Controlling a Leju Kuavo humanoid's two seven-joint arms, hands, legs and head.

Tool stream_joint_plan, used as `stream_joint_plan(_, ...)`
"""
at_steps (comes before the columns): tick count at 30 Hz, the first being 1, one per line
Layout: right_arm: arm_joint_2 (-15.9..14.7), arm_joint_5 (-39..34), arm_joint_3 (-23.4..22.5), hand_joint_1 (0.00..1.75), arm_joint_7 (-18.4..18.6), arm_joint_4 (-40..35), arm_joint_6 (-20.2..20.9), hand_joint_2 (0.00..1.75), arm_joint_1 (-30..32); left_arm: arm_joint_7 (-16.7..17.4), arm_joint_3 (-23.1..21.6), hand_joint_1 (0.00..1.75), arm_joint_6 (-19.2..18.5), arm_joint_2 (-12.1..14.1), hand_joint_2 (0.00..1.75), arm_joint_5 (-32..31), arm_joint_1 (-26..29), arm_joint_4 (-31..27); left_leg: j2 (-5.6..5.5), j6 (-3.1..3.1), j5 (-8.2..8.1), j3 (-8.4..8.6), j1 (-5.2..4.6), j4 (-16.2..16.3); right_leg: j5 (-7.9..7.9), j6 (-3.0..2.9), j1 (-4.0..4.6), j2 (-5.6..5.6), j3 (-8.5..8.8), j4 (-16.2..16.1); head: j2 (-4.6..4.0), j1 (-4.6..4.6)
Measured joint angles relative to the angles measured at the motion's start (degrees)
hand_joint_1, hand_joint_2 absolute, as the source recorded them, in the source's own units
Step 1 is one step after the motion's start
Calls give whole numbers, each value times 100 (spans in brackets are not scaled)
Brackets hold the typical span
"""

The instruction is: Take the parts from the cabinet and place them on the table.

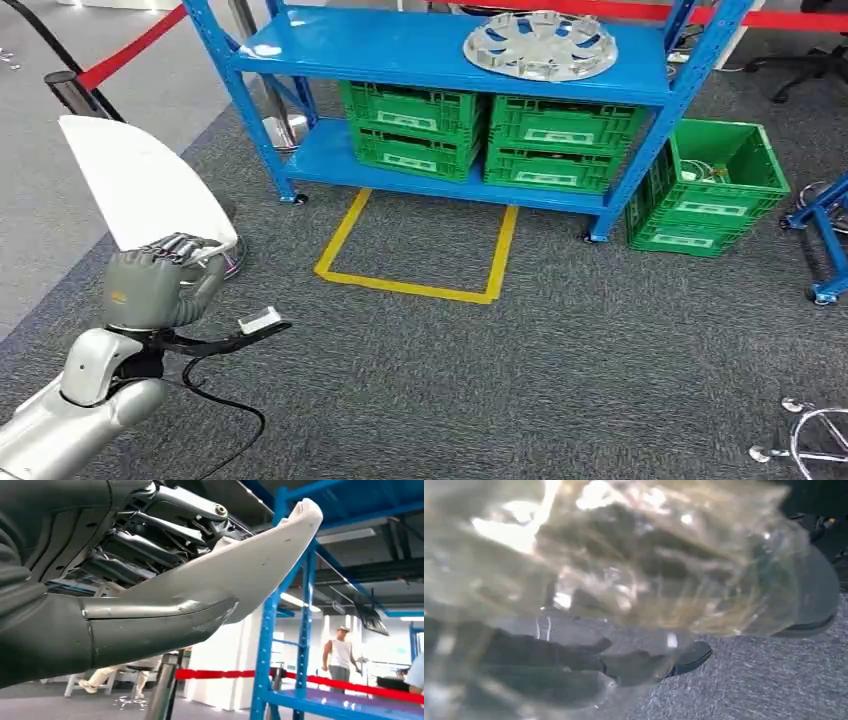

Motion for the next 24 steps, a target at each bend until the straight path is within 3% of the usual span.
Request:
stream_joint_plan(2, -2, -2, 15, 0, -9, -2, 0, 0, -23, -4, 0, 175, 0, 4, 175, 2, 4, 0, 0, 47, 34, -86, -38, -4, 139, 46, -23, -2, -80, -16, 0, -9)
stream_joint_plan(3, -6, -2, 26, 0, -9, -2, -2, 0, -14, -4, -4, 175, 0, 0, 175, 20, 26, 2, 12, 107, 130, -173, -14, -39, 194, 85, -7, 2, -128, -24, 0, -4)
stream_joint_plan(4, -7, -2, 42, 0, -9, -2, -4, 0, -6, -4, -9, 175, 0, 0, 175, 26, 28, 0, 47, 158, 207, -248, 9, -56, 19, 115, -32, 37, -177, 32, 0, -15)
stream_joint_plan(5, -7, -2, 48, 0, -7, -2, -4, 0, -2, -7, -7, 175, 0, -2, 175, 26, 30, 0, 48, 218, 281, -344, 10, -56, -340, 133, -34, 57, -275, 241, -2, 22)
stream_joint_plan(7, -7, -2, 59, 0, -7, -2, -4, 0, 1, -7, -9, 175, 0, -7, 175, 26, 44, 0, 49, 221, 439, -530, 8, -53, -1026, 172, -54, 72, -506, 1032, -2, 39)
stream_joint_plan(8, -7, -2, 59, 0, -9, -2, -4, 0, -2, -7, -9, 175, 0, -7, 175, 26, 45, 0, 49, 215, 527, -641, 6, -45, -1177, 186, -59, 73, -569, 1463, 0, 46)
stream_joint_plan(9, -7, -2, 59, 0, -9, -2, -4, 0, -10, -7, -9, 175, 0, -9, 175, 26, 53, 0, 49, 206, 609, -743, 6, -41, -1116, 194, -63, 73, -567, 1733, 0, 41)
stream_joint_plan(10, -7, -2, 59, 0, -9, -2, -4, 0, -12, -7, -9, 175, -2, -11, 175, 26, 64, 0, 50, 192, 693, -853, 6, -37, -883, 200, -67, 74, -472, 1804, 0, 48)
stream_joint_plan(12, -7, -2, 61, 0, -11, -2, -4, 0, -12, -7, -11, 175, 0, -18, 175, 28, 73, 0, 50, 157, 841, -1050, 16, -26, -400, 199, -78, 73, -21, 1399, 0, 46)
stream_joint_plan(13, -7, -4, 68, 0, -20, -2, -4, 0, -19, -17, -9, 175, -2, -15, 175, 54, 71, 0, 42, 125, 918, -1107, 17, -9, -391, 199, -86, 77, 409, 859, 0, 48)
stream_joint_plan(15, -9, -4, 74, 0, -50, -2, -4, 0, -50, -70, 13, 175, -9, -15, 175, 186, 75, -22, 41, 63, 994, -1168, -11, 44, -895, 163, -77, 103, 1337, -379, 0, 63)
stream_joint_plan(16, -7, -7, 74, 0, -55, -2, -4, 0, -60, -103, 17, 175, -13, -18, 175, 238, 75, -24, 46, 37, 1071, -1150, -8, 26, -905, 119, -69, 92, 1222, -351, 0, 46)
stream_joint_plan(17, -7, -9, 77, 0, -66, -9, -4, 0, -63, -129, 19, 175, -15, -15, 175, 262, 70, -26, 45, 14, 1114, -1157, 1, 17, -896, 109, -49, 93, 1205, -341, 0, 42)
stream_joint_plan(18, -7, -9, 79, 0, -81, -9, -4, 0, -58, -148, 17, 175, -18, -20, 175, 301, 79, -26, 44, -28, 1153, -1159, 17, 10, -872, 63, -44, 89, 1170, -317, 0, 46)
stream_joint_plan(19, -7, -9, 88, 0, -79, -9, -4, 0, -52, -157, 17, 175, -20, -24, 175, 335, 95, -26, 47, -64, 1148, -1202, 23, 11, -810, -9, -65, 64, 1137, -328, 0, 52)
stream_joint_plan(20, -7, -9, 98, 0, -85, -9, -4, 0, -51, -171, 17, 175, -22, -22, 175, 354, 106, -26, 40, -94, 925, -1232, 39, 104, -756, -39, -69, 54, 1085, -326, 0, 33)
stream_joint_plan(21, -7, -9, 103, 0, -90, -9, -4, 0, -42, -173, 22, 175, -24, -17, 175, 361, 107, -26, 40, -115, 580, -1308, 39, 366, -702, -76, -65, 48, 1025, -325, 0, 33)
stream_joint_plan(22, -7, -9, 107, 0, -92, -9, -4, 0, -41, -179, 33, 175, -24, -18, 175, 369, 106, -26, 40, -133, 191, -1432, 42, 842, -637, -106, -59, 42, 946, -323, 0, 28)
stream_joint_plan(23, -7, -9, 109, 0, -96, -9, -4, 0, -42, -181, 33, 175, -24, -18, 175, 374, 112, -26, 40, -141, -22, -1536, 41, 1270, -587, -108, -51, 41, 882, -318, 0, 31)
stream_joint_plan(24, -7, -9, 109, 0, -101, -9, -4, 0, -41, -184, 33, 175, -26, -20, 175, 385, 127, -26, 40, -141, -79, -1601, 41, 1612, -540, -110, -40, 41, 818, -311, 0, 28)
